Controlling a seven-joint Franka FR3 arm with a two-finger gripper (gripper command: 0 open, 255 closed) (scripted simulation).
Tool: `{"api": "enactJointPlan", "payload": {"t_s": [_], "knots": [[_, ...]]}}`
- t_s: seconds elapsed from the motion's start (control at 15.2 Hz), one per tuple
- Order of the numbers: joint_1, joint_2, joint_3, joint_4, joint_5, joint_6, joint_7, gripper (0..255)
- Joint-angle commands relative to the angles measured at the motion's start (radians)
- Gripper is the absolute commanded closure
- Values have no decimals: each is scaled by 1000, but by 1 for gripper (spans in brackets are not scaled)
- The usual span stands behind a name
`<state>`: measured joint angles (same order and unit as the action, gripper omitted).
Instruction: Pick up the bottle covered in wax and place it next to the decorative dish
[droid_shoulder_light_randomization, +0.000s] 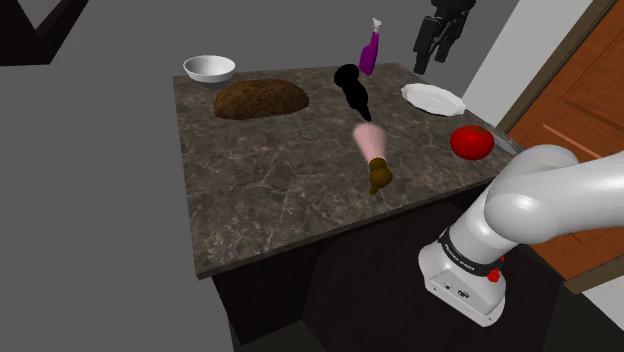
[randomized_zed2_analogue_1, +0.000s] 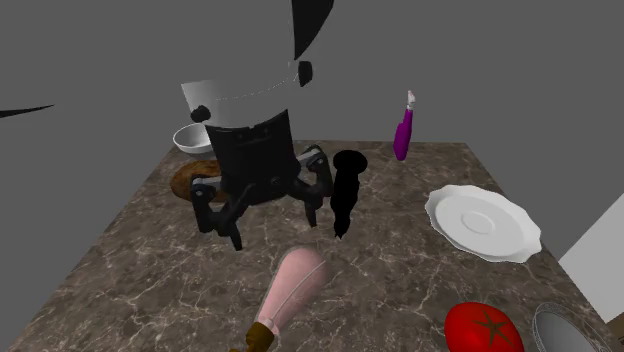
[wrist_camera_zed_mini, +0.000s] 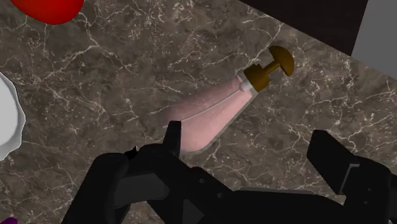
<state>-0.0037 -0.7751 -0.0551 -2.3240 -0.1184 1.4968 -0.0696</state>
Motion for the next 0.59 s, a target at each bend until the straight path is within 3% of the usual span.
{"api": "enactJointPlan", "payload": {"t_s": [0.0, 0.53], "knots": [[0, 0, 0, 0, 0, 0, 0, 0], [-35, 198, -130, -18, 7, 249, -44, 0]]}}
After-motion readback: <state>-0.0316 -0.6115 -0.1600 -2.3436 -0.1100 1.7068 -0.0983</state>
